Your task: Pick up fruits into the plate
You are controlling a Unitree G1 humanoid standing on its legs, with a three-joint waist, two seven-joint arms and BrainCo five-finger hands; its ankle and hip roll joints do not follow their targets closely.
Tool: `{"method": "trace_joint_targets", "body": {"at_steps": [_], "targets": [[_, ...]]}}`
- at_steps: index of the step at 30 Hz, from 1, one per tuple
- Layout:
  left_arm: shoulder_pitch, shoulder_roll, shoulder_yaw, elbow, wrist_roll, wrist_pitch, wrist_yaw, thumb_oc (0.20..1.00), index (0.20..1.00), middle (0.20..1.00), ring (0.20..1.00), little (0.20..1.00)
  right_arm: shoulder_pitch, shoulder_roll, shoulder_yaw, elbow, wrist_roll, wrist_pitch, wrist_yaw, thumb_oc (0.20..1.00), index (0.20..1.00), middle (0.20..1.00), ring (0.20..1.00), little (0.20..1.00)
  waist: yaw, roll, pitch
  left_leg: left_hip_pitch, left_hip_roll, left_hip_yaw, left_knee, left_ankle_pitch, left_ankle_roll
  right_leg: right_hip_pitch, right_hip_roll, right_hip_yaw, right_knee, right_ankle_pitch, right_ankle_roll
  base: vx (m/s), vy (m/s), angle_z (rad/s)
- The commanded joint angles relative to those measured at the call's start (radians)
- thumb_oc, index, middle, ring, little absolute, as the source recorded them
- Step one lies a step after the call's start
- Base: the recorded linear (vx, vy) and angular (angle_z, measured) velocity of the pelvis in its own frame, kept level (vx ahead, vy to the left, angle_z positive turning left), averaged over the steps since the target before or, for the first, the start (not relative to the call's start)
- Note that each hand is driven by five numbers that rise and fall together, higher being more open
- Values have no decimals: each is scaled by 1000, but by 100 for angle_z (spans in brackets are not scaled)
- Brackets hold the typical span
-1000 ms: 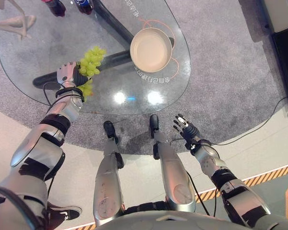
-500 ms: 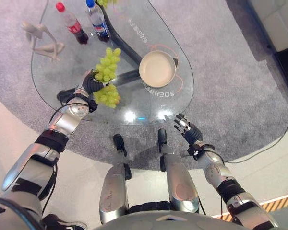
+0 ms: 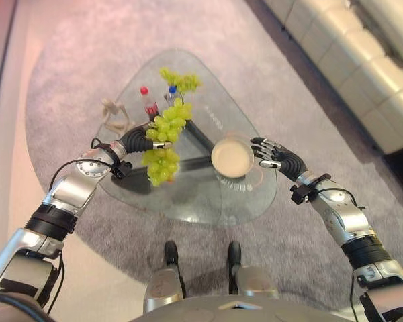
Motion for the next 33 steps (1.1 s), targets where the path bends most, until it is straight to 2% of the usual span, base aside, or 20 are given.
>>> {"method": "trace_joint_targets", "body": {"at_steps": [1, 2, 5, 13, 21, 29, 33], "targets": [[-30, -13, -31, -8, -87, -22, -65, 200, 200, 200, 200, 200, -10, 0, 60, -18, 56, 65, 119, 1000, 1000, 1000, 1000, 1000, 22, -20, -133, 40, -73, 9, 32, -134, 43, -15, -10, -22, 88, -67, 7, 84, -15, 8], [-43, -22, -53, -8, -105, -21, -84, 200, 200, 200, 200, 200, -28, 10, 84, -11, 60, 103, 172, 1000, 1000, 1000, 1000, 1000, 28, -22, -149, 59, -75, 6, 29, -139, 45, 5, -11, -28, 83, -68, 7, 67, -8, 7], [-68, -53, -91, -11, -145, -22, -105, 200, 200, 200, 200, 200, -52, 30, 133, -14, 81, 151, 245, 1000, 1000, 1000, 1000, 1000, 33, -24, -168, 88, -78, 1, 27, -149, 49, 37, -10, -32, 76, -73, 7, 79, -1, 8], [-79, -155, -148, -48, -181, -21, -117, 200, 200, 200, 200, 200, -67, 109, 214, -33, 81, 226, 303, 1000, 1000, 1000, 1000, 1000, 39, -19, -196, 128, -83, -18, 18, -164, 54, 81, -12, -43, 53, -74, 7, 23, 20, 7], [-96, -236, -171, -81, -218, -15, -99, 200, 200, 200, 200, 200, -71, 202, 273, 18, 91, 229, 284, 1000, 1000, 1000, 1000, 1000, 41, -9, -196, 130, -80, -18, 13, -161, 52, 87, -20, -59, 41, -66, 8, -3, 7, 1], [-98, -259, -161, -105, -216, -2, -87, 200, 200, 200, 200, 200, -62, 244, 303, 5, 110, 230, 296, 1000, 1000, 1000, 1000, 1000, 40, -3, -190, 131, -81, -20, 13, -162, 55, 87, -21, -57, 42, -68, 6, 0, 0, 0], [-88, -259, -157, -116, -207, 11, -87, 200, 200, 200, 200, 200, -48, 256, 313, -26, 151, 249, 332, 1000, 1000, 1000, 1000, 1000, 40, -3, -190, 132, -82, -21, 12, -162, 56, 88, -20, -54, 41, -69, 7, 0, 0, 0]]}}
